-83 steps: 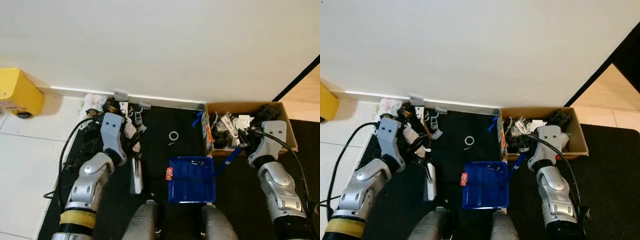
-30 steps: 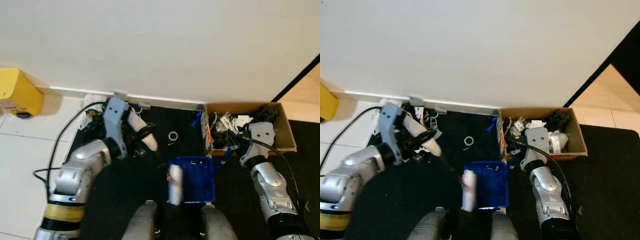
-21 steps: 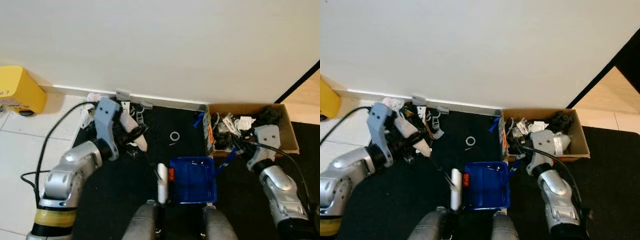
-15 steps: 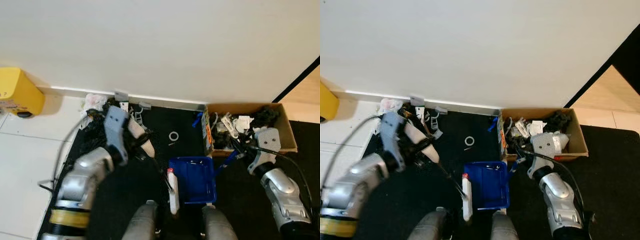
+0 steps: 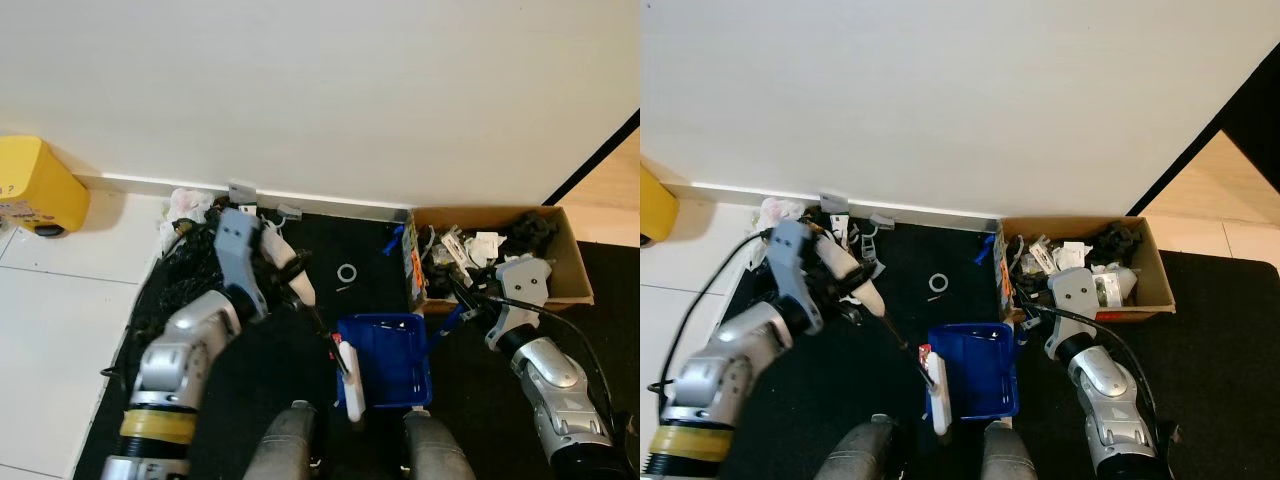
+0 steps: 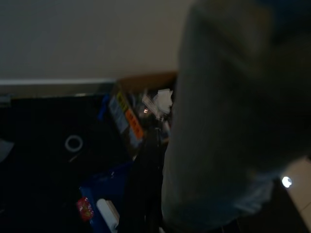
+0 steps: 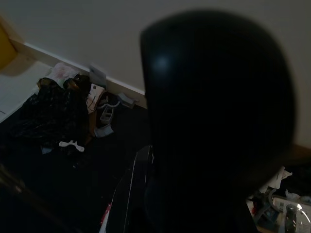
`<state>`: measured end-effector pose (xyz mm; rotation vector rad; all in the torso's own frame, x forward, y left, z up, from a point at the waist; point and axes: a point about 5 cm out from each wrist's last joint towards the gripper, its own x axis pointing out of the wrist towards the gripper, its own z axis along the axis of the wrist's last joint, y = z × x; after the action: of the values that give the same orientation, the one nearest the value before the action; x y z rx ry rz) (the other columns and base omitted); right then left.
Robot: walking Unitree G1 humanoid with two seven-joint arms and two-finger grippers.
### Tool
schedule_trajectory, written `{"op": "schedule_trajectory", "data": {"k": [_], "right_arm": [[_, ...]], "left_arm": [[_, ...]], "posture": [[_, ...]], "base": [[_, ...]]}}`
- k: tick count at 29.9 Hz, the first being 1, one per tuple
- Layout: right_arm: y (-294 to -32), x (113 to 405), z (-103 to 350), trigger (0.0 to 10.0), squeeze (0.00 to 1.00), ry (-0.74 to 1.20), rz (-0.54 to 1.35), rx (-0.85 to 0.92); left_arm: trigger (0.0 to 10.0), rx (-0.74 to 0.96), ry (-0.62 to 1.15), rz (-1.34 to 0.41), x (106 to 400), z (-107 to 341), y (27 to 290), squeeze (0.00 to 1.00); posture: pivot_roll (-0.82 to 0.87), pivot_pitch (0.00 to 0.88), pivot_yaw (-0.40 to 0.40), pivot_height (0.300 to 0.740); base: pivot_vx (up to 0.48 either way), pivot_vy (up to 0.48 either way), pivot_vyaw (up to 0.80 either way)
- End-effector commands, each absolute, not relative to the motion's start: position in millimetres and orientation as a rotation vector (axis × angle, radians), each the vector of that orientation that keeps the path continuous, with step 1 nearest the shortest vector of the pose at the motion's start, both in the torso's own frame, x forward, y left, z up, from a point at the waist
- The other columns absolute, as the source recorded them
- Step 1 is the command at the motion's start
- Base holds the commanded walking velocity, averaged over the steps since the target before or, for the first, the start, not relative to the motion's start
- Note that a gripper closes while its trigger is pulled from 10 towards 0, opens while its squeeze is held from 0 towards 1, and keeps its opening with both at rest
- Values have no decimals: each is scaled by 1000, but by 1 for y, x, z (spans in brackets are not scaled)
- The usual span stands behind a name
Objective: Sweep floor
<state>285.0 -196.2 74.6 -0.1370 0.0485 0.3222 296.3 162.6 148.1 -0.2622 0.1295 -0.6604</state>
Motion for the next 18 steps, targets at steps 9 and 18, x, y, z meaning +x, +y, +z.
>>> {"op": "schedule_trajectory", "data": {"k": [9, 18], "right_arm": [[-184, 274, 47, 10000, 0, 177, 385, -91], [-183, 273, 46, 10000, 0, 181, 384, -89]], "left_arm": [[10000, -7, 92, -698, 292, 174, 194, 0], [10000, 79, 144, -615, 295, 145, 198, 0]], "posture": [[126, 266, 37, 740], [120, 267, 37, 740]], "base": [[0, 0, 0], [0, 0, 0]]}}
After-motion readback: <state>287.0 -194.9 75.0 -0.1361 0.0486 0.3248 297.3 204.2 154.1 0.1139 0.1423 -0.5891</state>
